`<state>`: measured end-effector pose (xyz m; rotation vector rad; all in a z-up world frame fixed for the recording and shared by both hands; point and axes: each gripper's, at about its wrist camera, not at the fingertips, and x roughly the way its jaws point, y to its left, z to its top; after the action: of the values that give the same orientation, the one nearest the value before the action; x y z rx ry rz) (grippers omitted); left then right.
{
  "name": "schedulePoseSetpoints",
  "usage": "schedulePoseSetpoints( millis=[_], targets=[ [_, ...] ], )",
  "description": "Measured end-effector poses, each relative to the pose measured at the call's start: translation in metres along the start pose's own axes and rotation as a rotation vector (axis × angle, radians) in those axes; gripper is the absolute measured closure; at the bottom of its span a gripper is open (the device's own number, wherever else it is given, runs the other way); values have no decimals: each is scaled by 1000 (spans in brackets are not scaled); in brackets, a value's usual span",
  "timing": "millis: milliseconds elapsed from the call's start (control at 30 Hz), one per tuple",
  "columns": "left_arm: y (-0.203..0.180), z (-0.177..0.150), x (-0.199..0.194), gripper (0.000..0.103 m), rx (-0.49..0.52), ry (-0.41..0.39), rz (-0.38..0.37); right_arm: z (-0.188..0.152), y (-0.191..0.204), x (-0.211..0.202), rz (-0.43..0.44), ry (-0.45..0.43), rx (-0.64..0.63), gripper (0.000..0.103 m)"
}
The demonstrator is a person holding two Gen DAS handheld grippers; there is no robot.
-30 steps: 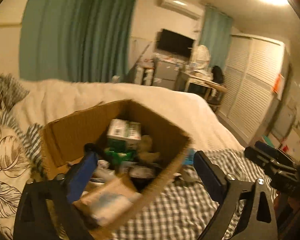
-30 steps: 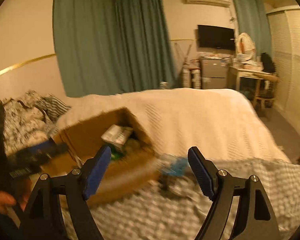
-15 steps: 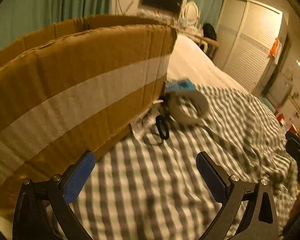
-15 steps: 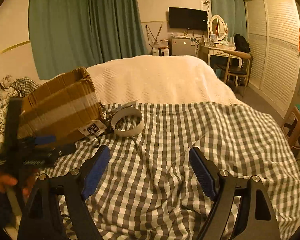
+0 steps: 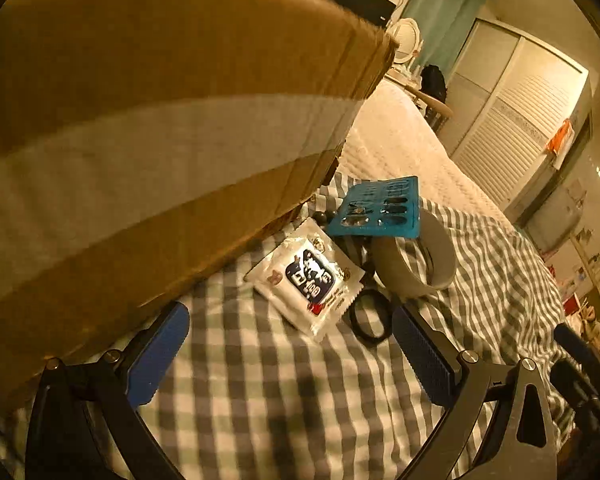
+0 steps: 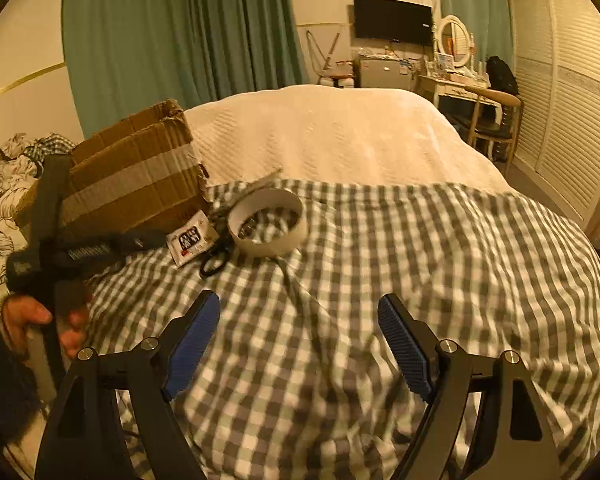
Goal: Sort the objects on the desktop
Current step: 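Move both open tools back toward the tape roll and blue tray, then grasp the white tape roll with the right tool while the left grasps the black hair tie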
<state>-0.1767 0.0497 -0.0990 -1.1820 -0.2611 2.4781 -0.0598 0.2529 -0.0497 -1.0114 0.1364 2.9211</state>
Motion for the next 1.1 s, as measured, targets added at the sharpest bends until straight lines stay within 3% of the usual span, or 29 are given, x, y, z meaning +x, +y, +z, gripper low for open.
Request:
schedulePoseSetpoints(
  millis=[233,300,333,433,533,600,633,833,900,1100],
  targets=[
    [-6,-4,22,0,62,15,68,24,10,46,77,-5,-7,21],
    [-8,-5,23,2,72,9,55,29,14,68,83,21,-15,11],
    [-9,-5,23,8,83,8,50,30,17,76,69,26,-28,9],
    [-12,-4,27,43,132,11,96,31,20,97,65,56,-51,5],
    [-13,-5,29,56,164,23,77,34,21,114,57,78,-62,4],
    [-13,-7,28,72,171,25,57,36,23,122,52,88,-64,4],
    [-12,-7,28,92,175,25,58,38,26,129,51,102,-70,3],
    [-4,-6,19,94,173,17,29,45,36,151,0,139,-99,3],
    [-4,-7,16,99,173,7,26,44,32,146,5,135,-72,21],
    [-7,-4,1,101,186,-58,10,26,12,110,17,108,6,20]
  ],
)
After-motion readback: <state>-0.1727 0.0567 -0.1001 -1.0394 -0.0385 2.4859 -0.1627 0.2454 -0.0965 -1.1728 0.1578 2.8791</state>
